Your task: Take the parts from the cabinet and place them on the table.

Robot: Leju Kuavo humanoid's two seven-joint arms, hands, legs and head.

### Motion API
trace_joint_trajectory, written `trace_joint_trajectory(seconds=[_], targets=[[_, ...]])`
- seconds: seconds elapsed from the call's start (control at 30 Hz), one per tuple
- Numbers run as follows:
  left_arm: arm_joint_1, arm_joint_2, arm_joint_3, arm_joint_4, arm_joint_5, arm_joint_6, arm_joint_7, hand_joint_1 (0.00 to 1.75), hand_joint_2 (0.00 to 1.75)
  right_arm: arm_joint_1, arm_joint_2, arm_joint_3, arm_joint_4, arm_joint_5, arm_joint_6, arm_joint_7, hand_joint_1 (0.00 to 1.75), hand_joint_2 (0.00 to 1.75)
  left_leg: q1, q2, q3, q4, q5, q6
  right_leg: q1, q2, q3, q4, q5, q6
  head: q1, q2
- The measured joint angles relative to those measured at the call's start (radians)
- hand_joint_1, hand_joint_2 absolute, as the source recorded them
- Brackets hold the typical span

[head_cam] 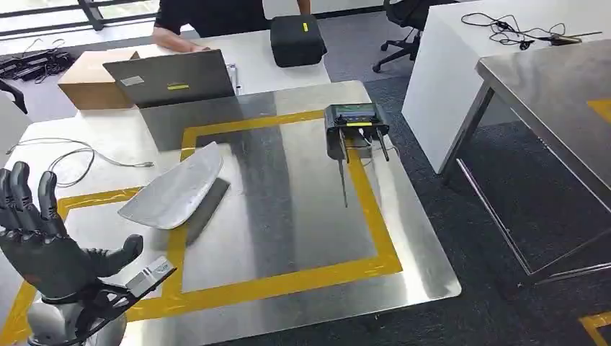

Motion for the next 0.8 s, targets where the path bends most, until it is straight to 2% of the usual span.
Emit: trace_joint_trajectory(seconds=[0.03,0.07,0.1,0.13,0.17,0.2,0.23,0.27,0.3,0.33,0.37,0.43,0.47,0.5,0.53,0.57,0.6,0.63,0.67,0.7,0.73,0.77,0.8], targets=[[0.003,-0.005,0.007,-0.016,0.0,0.0,-0.001,0.0,0.0,0.0,0.0,0.0,0.0,0.0,0.0,0.0,0.0,0.0,0.0,0.001,-0.018,0.056,-0.058,-0.001,0.001,-0.002,-0.009,-0.002,0.01,-0.003,-0.001,0.0],[0.004,-0.007,0.013,-0.028,0.0,0.0,-0.001,0.0,0.0,0.002,0.0,0.0,0.0,0.0,0.0,0.0,0.0,0.0,-0.001,0.001,-0.04,0.137,-0.117,-0.003,0.004,-0.004,-0.021,-0.002,0.02,-0.006,-0.001,0.0],[0.008,-0.008,0.018,-0.037,0.0,0.0,-0.001,0.0,0.0,0.002,0.0,0.0,0.0,0.0,0.0,-0.001,0.0,0.0,-0.001,0.001,-0.056,0.207,-0.154,-0.004,0.007,-0.007,-0.031,-0.001,0.028,-0.007,-0.001,0.0],[0.014,-0.011,0.021,-0.043,0.0,0.0,-0.001,0.0,0.0,0.002,0.0,0.0,0.0,0.0,0.0,-0.002,0.0,0.0,-0.001,0.001,-0.06,0.255,-0.169,-0.002,0.011,-0.008,-0.044,-0.001,0.037,-0.009,-0.001,0.0],[0.018,-0.013,0.024,-0.05,0.0,0.0,-0.002,0.0,0.0,0.002,0.0,0.0,0.0,0.0,0.0,-0.002,0.0,0.0,-0.003,0.001,-0.045,0.258,-0.159,0.001,0.014,-0.009,-0.052,0.0,0.046,-0.008,-0.001,0.0],[0.02,-0.015,0.028,-0.055,0.001,0.0,-0.003,0.0,0.0,0.002,0.0,0.0,0.0,0.0,0.0,-0.002,0.0,0.0,-0.005,0.001,-0.009,0.221,-0.129,0.008,0.018,-0.01,-0.064,0.0,0.056,-0.008,-0.001,0.0],[0.02,-0.017,0.03,-0.062,0.007,0.0,-0.006,0.0,0.0,0.002,0.0,0.0,0.0,0.002,0.001,-0.004,0.0,0.0,-0.007,0.001,0.041,0.154,-0.097,0.017,0.021,-0.01,-0.074,0.0,0.066,-0.007,-0.001,0.0],[0.019,-0.018,0.03,-0.069,0.01,0.0,-0.009,0.0,0.0,0.001,0.0,0.0,0.0,0.004,0.003,-0.004,0.0,0.0,-0.012,0.001,0.113,0.056,-0.075,0.028,0.022,-0.01,-0.083,0.0,0.076,-0.006,-0.001,0.0],[0.018,-0.018,0.03,-0.075,0.009,0.0,-0.009,0.0,0.0,0.001,0.0,0.0,0.0,0.007,0.005,-0.003,0.0,0.0,-0.019,0.001,0.176,-0.036,-0.096,0.036,0.023,-0.01,-0.086,0.001,0.084,-0.002,0.0,0.0],[0.017,-0.019,0.03,-0.079,0.001,0.0,-0.008,0.0,0.0,0.002,0.0,0.0,0.0,0.007,0.006,0.001,0.0,0.0,-0.025,0.005,0.19,-0.051,-0.092,0.031,0.024,-0.009,-0.087,-0.001,0.093,0.005,0.002,0.0],[0.018,-0.02,0.03,-0.08,-0.003,0.0,-0.003,0.0,0.0,0.002,0.0,0.0,0.0,0.006,0.008,0.005,0.0,0.0,-0.028,0.003,0.175,-0.054,-0.082,0.035,0.023,-0.011,-0.082,-0.006,0.1,0.011,0.002,0.0],[0.014,-0.021,0.03,-0.082,0.005,0.0,-0.001,0.0,0.0,0.002,0.001,0.0,0.0,0.007,0.015,0.006,0.0,0.0,-0.034,0.002,0.169,-0.058,-0.074,0.051,0.018,-0.011,-0.081,-0.021,0.121,0.028,-0.004,0.0],[0.012,-0.021,0.03,-0.082,0.014,0.0,-0.002,0.0,0.0,0.003,0.0,0.0,0.0,0.006,0.013,0.01,0.0,0.0,-0.021,0.006,0.161,-0.073,-0.05,0.062,0.018,-0.009,-0.086,-0.022,0.125,0.035,-0.006,0.0],[0.005,-0.022,0.029,-0.079,0.019,0.0,-0.003,0.0,0.0,0.003,0.001,0.0,0.0,0.006,0.01,0.011,0.0,0.0,-0.022,0.009,0.149,-0.076,-0.036,0.07,0.018,-0.006,-0.097,-0.002,0.083,0.038,-0.004,0.0],[-0.003,-0.022,0.027,-0.076,0.018,0.0,-0.004,0.0,0.0,0.002,0.001,0.0,0.0,0.005,0.009,0.015,0.0,0.0,-0.022,0.009,0.136,-0.076,-0.024,0.077,0.019,-0.006,-0.112,0.045,0.02,0.039,-0.001,0.0],[-0.008,-0.022,0.027,-0.071,0.017,0.0,-0.006,0.0,0.0,0.003,0.002,0.0,0.0,0.003,0.008,0.015,0.0,0.0,-0.022,0.009,0.122,-0.075,-0.013,0.077,0.019,-0.006,-0.128,0.112,-0.041,0.042,0.001,0.0],[-0.009,-0.022,0.027,-0.066,0.024,0.0,-0.014,0.0,0.0,0.002,0.002,0.0,0.0,0.002,0.006,0.014,0.0,0.0,-0.024,0.011,0.108,-0.074,-0.001,0.078,0.019,-0.006,-0.144,0.189,-0.09,0.045,0.001,0.0],[-0.009,-0.022,0.026,-0.061,0.032,0.0,-0.024,0.0,0.0,0.002,0.003,0.0,0.0,0.002,0.005,0.009,0.0,0.0,-0.025,0.013,0.094,-0.071,0.012,0.079,0.02,-0.006,-0.153,0.253,-0.11,0.047,0.001,0.0],[-0.007,-0.024,0.026,-0.057,0.035,0.0,-0.031,0.0,0.0,0.002,0.003,0.0,0.0,0.002,0.001,0.006,0.0,0.0,-0.025,0.014,0.076,-0.067,0.023,0.077,0.02,-0.006,-0.145,0.28,-0.095,0.047,0.001,0.0],[-0.006,-0.026,0.026,-0.054,0.029,0.0,-0.029,0.0,0.0,0.002,0.004,0.0,0.0,0.003,-0.001,0.006,0.0,0.0,-0.025,0.014,0.059,-0.062,0.033,0.075,0.02,-0.006,-0.118,0.265,-0.061,0.047,0.001,0.0],[-0.003,-0.027,0.026,-0.055,0.01,0.0,-0.016,0.0,0.0,0.003,0.004,0.0,0.0,0.003,-0.003,0.005,0.0,0.0,-0.025,0.015,0.042,-0.056,0.041,0.072,0.02,-0.006,-0.068,0.21,-0.026,0.045,0.001,0.0],[0.002,-0.027,0.024,-0.056,-0.004,0.0,-0.006,0.0,0.0,0.002,0.004,0.0,0.0,0.004,-0.005,0.003,0.0,0.0,-0.025,0.015,0.029,-0.049,0.047,0.068,0.02,-0.006,-0.004,0.128,-0.008,0.042,0.002,0.0],[0.012,-0.027,0.023,-0.061,-0.01,0.0,0.004,0.0,0.0,0.001,0.005,0.0,0.0,0.008,-0.006,-0.001,0.0,0.0,-0.025,0.016,0.02,-0.041,0.053,0.064,0.02,-0.006,0.066,0.031,-0.029,0.036,0.002,0.0]])
